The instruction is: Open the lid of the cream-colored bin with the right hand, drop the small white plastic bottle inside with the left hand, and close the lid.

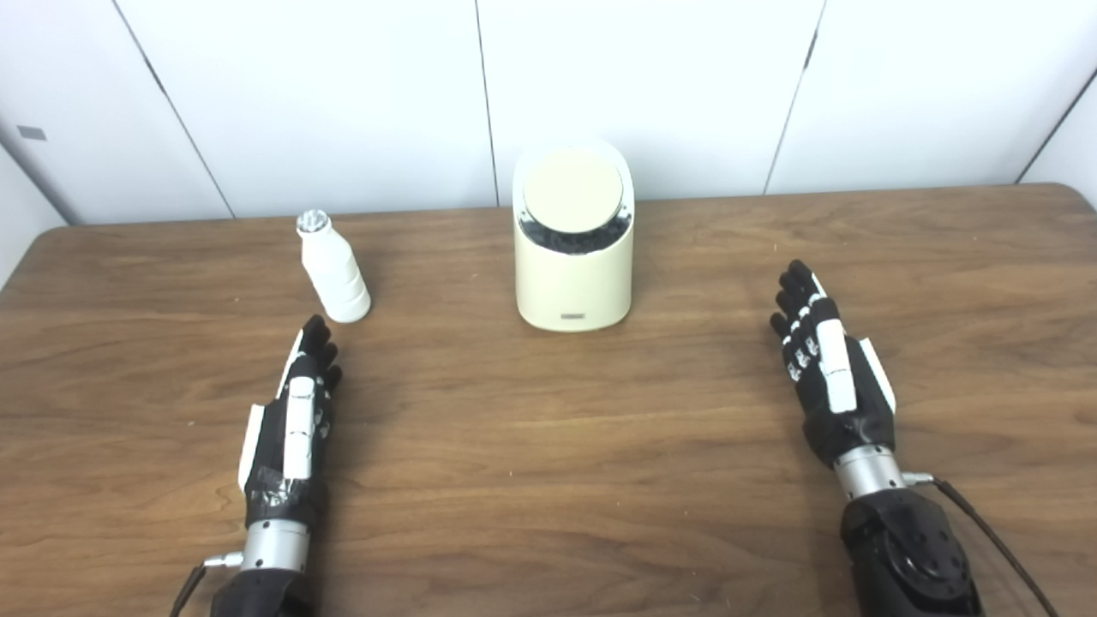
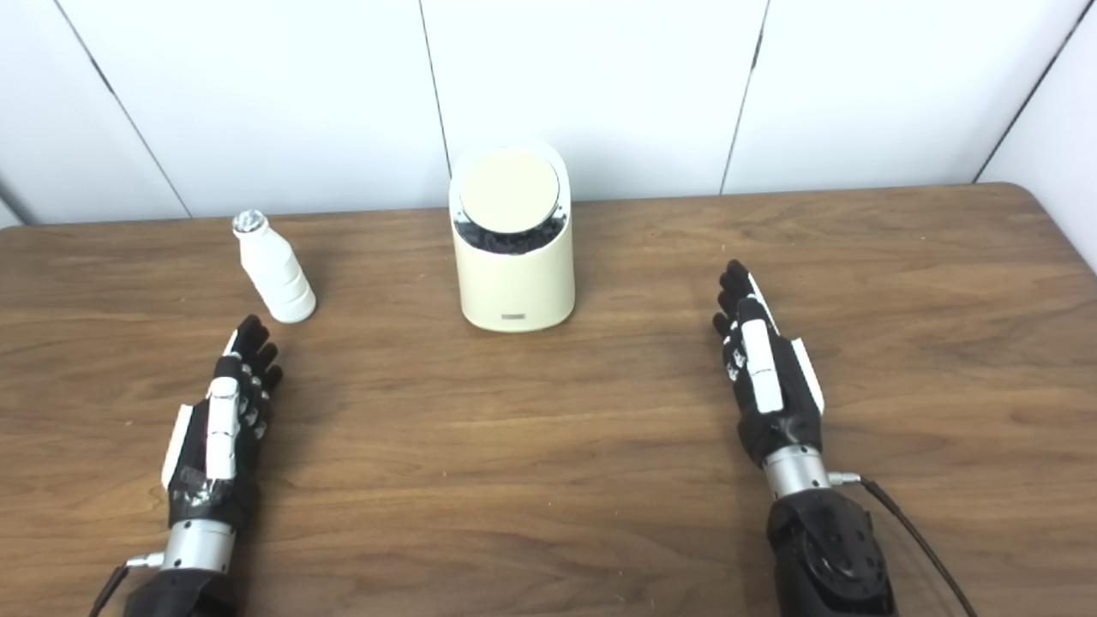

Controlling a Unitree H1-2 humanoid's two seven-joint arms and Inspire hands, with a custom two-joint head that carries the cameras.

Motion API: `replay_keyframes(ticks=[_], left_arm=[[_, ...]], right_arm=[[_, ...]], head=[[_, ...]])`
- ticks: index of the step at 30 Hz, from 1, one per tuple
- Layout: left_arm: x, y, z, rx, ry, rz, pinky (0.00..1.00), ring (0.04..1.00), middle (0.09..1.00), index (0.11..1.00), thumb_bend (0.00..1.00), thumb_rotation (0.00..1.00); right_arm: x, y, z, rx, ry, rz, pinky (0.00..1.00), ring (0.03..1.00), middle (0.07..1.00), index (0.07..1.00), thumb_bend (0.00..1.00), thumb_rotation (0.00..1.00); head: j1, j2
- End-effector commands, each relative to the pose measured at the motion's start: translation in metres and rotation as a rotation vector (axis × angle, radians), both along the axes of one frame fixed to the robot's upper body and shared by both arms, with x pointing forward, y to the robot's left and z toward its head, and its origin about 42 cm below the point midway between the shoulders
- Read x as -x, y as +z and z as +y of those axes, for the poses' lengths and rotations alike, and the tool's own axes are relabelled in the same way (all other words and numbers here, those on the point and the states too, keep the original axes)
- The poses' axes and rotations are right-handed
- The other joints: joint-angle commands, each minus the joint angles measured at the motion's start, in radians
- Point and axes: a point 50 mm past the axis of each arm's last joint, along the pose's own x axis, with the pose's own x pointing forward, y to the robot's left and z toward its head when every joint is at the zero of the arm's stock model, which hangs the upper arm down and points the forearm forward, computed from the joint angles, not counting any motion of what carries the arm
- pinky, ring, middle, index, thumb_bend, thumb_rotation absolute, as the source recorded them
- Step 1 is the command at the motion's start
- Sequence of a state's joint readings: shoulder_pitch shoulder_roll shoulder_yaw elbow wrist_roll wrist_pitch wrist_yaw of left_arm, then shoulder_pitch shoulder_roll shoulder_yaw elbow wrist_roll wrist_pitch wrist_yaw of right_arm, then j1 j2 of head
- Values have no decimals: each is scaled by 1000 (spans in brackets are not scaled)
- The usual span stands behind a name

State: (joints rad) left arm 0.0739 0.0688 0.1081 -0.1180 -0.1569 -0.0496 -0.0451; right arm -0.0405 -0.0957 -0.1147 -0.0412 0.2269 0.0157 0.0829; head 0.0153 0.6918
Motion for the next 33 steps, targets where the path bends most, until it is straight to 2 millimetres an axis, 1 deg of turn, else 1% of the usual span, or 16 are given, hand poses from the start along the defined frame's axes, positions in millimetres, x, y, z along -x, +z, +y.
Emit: replay_keyframes(ticks=[1,9,14,16,17,19,20,23,26,28,29,32,33], left_arm=[[-6,18,0,-9,-3,-86,1000,1000,1000,1000,587,927],[-8,15,0,-10,-4,-76,1000,1000,1000,1000,566,940],[-8,14,0,-10,-5,-76,1000,1000,1000,1000,552,952],[-8,14,0,-5,-2,-74,1000,1000,1000,1000,552,948],[-7,14,-1,-5,-1,-73,1000,1000,1000,999,555,944],[-6,13,-1,-6,-4,-71,1000,1000,1000,1000,555,945],[-5,13,-2,-6,-5,-71,1000,1000,1000,1000,555,947],[-3,12,-2,-14,-9,-63,1000,1000,1000,1000,559,955],[-2,9,0,-11,-10,-62,1000,1000,1000,1000,549,952],[-1,7,2,-21,-7,-62,1000,1000,1000,1000,542,950],[-1,5,2,-25,-6,-62,1000,1000,1000,1000,539,960],[1,1,4,-22,-6,-54,1000,1000,1000,1000,532,967],[2,0,5,-20,-5,-52,1000,1000,1000,1000,528,966]], right_arm=[[-2,8,-2,8,1,-32,1000,998,981,959,561,853],[-2,8,-1,15,-4,-29,1000,994,978,957,569,856],[-3,8,-2,18,6,-34,1000,999,984,966,554,872],[-3,8,-2,22,7,-35,1000,997,981,961,558,856],[-2,8,-2,32,8,-36,1000,999,985,967,557,862],[-1,8,-2,44,6,-38,1000,996,984,968,554,865],[0,8,-2,56,3,-39,1000,993,981,965,552,857],[1,9,-1,139,2,-45,996,982,978,970,581,840],[2,9,2,191,0,-53,978,971,975,973,615,770],[1,8,5,200,-1,-54,963,967,971,971,636,744],[1,8,6,196,3,-55,947,963,968,970,643,726],[-4,9,12,226,5,-71,901,955,964,965,635,632],[-7,11,14,250,-1,-77,890,950,960,961,639,625]], head=[[2,1],[0,-1],[0,-1],[0,-1],[-2,-14],[2,-21],[2,-33],[7,-53],[8,-88],[7,-110],[7,-113],[-3,-152],[-5,-157]])
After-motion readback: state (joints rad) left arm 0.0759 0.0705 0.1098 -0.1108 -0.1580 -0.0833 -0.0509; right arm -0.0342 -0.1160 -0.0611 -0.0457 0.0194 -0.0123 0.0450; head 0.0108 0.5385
